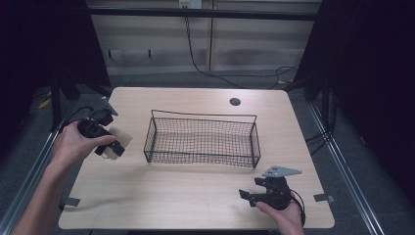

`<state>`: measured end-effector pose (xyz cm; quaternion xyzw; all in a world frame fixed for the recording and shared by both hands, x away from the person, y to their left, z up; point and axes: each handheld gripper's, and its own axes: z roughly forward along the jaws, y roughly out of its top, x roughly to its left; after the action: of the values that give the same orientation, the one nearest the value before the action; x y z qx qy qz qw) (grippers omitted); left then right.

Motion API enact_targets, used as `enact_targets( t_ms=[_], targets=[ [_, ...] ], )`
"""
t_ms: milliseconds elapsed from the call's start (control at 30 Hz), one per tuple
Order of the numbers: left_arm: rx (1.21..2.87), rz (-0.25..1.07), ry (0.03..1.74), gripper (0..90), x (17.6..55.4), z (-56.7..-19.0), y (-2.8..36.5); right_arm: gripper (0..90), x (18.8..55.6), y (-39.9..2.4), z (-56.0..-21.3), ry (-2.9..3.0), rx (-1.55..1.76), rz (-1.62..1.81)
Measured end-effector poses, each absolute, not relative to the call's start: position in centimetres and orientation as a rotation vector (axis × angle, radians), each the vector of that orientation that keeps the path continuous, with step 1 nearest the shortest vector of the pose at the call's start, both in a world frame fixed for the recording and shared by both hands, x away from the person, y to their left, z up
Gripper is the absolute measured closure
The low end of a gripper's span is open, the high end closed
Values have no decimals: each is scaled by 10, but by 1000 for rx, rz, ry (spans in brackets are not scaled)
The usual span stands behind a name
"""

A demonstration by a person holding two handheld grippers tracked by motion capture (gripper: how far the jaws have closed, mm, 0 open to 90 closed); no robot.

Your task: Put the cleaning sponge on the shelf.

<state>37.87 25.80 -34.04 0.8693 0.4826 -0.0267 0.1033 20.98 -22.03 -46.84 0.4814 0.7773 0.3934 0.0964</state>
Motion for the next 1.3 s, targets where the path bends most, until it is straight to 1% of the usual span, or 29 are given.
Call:
enact_targets(
  t_ms=[367,733,1067,1300],
  targets=[
    [2586,-73,1394,302,378,-328,251,225,210,-220,-469,2304,1420,1168],
    [2619,-60,1359,303,380,-318,231,224,210,-220,-468,2306,1419,1171],
    [2620,-90,1366,303,388,-315,220,224,209,-220,-468,2305,1416,1175],
    [2619,-100,1353,302,390,-312,203,224,209,-220,-469,2308,1417,1172]
  ],
)
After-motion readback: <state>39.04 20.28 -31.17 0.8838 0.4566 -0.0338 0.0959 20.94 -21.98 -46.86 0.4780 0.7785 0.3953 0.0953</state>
